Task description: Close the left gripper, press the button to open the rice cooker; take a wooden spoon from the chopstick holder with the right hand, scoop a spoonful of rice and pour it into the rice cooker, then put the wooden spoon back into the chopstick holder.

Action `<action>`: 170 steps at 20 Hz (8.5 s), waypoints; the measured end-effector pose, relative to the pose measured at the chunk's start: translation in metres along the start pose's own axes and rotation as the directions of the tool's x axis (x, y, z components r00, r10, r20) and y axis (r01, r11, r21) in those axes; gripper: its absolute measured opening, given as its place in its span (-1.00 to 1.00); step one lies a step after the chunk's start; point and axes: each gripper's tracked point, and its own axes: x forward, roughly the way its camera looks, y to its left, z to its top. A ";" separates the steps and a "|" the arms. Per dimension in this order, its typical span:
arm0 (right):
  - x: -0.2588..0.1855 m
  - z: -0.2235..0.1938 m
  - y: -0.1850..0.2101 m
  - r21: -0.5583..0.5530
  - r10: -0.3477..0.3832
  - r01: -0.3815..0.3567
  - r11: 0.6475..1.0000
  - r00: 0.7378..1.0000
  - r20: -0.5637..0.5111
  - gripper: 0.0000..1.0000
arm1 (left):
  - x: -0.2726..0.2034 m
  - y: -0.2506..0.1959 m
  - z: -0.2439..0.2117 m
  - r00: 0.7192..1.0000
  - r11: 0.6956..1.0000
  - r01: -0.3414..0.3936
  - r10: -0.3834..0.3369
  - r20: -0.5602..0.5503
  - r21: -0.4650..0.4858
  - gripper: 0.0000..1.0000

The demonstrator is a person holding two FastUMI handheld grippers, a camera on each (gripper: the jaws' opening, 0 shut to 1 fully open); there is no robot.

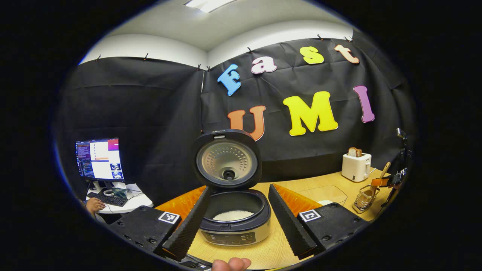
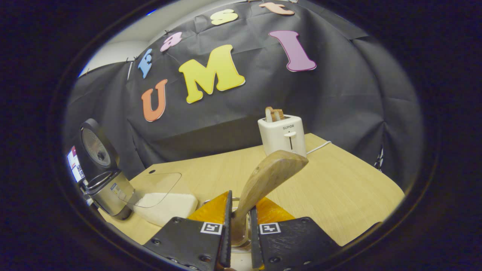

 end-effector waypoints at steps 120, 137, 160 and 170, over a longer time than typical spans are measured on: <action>-0.022 0.037 0.539 -0.642 0.582 -0.364 0.675 0.798 0.159 -0.95 | -0.003 0.115 -0.084 0.991 0.983 -0.112 0.100 -0.090 -0.143 0.98; -0.076 0.072 0.466 -0.306 0.584 -0.521 0.797 0.795 0.167 -0.96 | -0.008 0.073 -0.064 0.999 0.990 -0.022 0.017 -0.036 -0.142 0.99; -0.051 0.110 0.055 -0.028 -0.065 0.075 0.997 0.966 0.252 -0.96 | -0.013 0.009 -0.041 0.995 0.991 0.081 -0.074 0.066 -0.102 0.90; -0.003 0.049 0.025 0.065 -0.102 0.094 0.993 0.984 0.146 -0.97 | -0.012 0.018 -0.046 0.997 0.995 0.068 -0.065 0.048 -0.075 0.98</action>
